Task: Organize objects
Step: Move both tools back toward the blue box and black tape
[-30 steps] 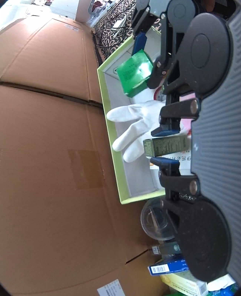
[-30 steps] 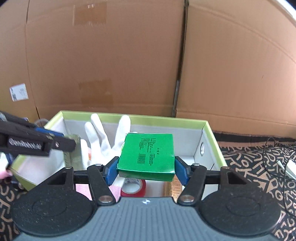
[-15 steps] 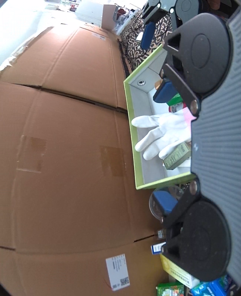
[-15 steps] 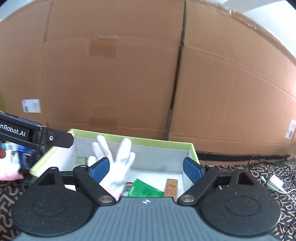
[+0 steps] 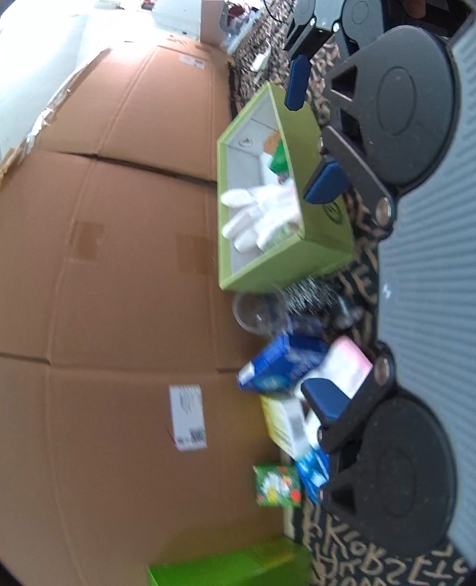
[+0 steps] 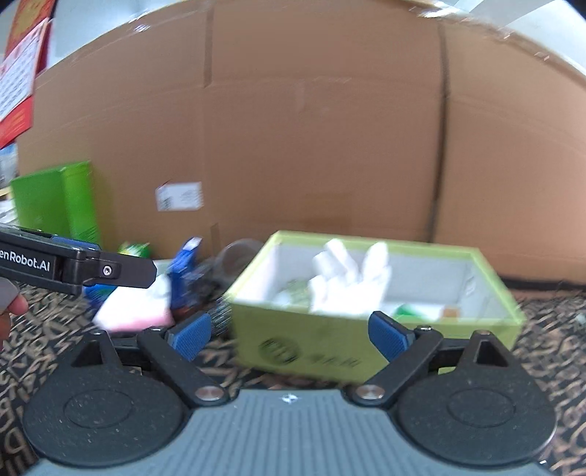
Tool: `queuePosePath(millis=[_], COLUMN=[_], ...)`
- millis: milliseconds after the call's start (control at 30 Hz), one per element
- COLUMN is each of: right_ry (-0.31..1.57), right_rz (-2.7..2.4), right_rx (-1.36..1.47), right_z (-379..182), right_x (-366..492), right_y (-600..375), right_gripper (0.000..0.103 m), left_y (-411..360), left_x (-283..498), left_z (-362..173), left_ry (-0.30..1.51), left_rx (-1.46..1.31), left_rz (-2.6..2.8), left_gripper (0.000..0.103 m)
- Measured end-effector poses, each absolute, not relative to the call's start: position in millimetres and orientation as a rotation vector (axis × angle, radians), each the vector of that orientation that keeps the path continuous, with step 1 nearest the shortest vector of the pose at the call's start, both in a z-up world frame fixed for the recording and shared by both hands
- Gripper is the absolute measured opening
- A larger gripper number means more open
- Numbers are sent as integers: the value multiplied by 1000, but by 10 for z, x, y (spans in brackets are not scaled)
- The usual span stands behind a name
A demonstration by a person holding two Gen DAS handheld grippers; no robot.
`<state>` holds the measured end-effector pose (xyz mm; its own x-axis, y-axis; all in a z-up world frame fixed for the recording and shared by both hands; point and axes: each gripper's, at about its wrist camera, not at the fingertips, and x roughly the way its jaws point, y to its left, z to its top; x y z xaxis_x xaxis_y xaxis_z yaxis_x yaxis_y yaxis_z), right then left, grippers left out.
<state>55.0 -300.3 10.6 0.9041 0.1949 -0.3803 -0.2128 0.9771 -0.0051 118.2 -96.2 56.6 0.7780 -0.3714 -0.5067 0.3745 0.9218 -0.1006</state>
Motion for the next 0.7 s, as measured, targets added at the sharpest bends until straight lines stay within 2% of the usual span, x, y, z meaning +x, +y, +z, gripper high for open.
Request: queuePosePath(millis=[433, 700], right_ry=[535, 556], right_rz=[350, 371], right_rx=[14, -23], right_z=[-455, -493], right_x=[563, 556], right_y=[-2265, -2003], right_gripper=[96, 96], left_y=[-50, 252], left_x=[1060, 1584], left_z=[19, 62], left_ry=[668, 647], left_rx=[-81, -116], left_rz=[-234, -155], left_gripper=[103, 103])
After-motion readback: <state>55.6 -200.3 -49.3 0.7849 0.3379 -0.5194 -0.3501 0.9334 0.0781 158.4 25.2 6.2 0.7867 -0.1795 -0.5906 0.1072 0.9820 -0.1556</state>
